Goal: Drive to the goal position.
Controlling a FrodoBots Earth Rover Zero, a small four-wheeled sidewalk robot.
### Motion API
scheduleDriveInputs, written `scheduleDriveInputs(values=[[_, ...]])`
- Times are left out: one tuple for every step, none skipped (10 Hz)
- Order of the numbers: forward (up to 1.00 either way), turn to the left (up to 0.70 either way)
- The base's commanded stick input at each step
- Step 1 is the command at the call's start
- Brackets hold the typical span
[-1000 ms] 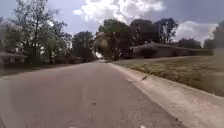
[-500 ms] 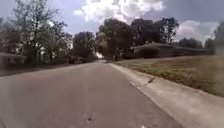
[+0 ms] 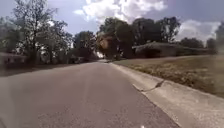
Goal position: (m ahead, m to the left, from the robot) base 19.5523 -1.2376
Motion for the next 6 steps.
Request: scheduleDriveInputs(values=[[0.70, 0.00], [0.70, 0.00], [0.70, 0.00], [0.70, 0.00], [0.70, 0.00], [0.70, 0.00]])
